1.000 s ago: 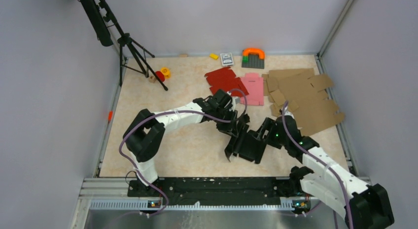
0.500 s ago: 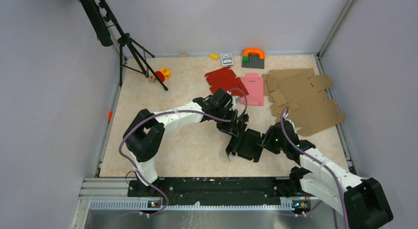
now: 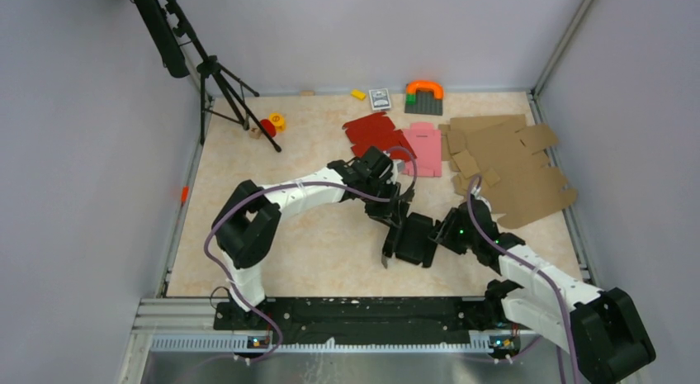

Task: Fold the paper box
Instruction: Fold the paper box at the center of the board.

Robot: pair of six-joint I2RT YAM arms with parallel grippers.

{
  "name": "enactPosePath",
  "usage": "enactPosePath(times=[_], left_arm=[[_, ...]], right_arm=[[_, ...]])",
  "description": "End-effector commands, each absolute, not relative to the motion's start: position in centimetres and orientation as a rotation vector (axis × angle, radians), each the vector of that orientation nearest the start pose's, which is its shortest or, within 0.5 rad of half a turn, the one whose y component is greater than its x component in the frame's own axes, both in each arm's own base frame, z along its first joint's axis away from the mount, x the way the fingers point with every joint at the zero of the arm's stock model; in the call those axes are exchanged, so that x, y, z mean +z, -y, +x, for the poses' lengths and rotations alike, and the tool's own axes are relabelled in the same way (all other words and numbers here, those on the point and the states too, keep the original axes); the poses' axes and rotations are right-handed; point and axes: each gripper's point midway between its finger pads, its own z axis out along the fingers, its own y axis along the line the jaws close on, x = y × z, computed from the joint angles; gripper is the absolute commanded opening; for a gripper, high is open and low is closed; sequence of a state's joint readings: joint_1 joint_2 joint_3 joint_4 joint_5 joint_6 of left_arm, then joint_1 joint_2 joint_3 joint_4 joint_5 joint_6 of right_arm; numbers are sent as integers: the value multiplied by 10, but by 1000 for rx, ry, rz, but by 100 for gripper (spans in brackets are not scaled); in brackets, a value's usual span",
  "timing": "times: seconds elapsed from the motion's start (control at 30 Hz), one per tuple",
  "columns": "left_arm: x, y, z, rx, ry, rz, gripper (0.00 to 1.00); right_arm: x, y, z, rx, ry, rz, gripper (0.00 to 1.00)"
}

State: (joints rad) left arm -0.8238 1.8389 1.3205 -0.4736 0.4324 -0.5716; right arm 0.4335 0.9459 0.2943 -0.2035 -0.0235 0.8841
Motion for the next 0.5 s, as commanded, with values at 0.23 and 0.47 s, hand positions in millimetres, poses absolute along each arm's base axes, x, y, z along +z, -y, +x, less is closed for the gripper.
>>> enactPosePath(times=[0.23,0.47], left_arm=[[98,409,209,-1088,-2706,663,26],[85,409,207,-1004,-2744,697,25]], right_arm=[[6,-145,186,659,-2531,550,37],[5,-137,186,601,-2527,541,38]])
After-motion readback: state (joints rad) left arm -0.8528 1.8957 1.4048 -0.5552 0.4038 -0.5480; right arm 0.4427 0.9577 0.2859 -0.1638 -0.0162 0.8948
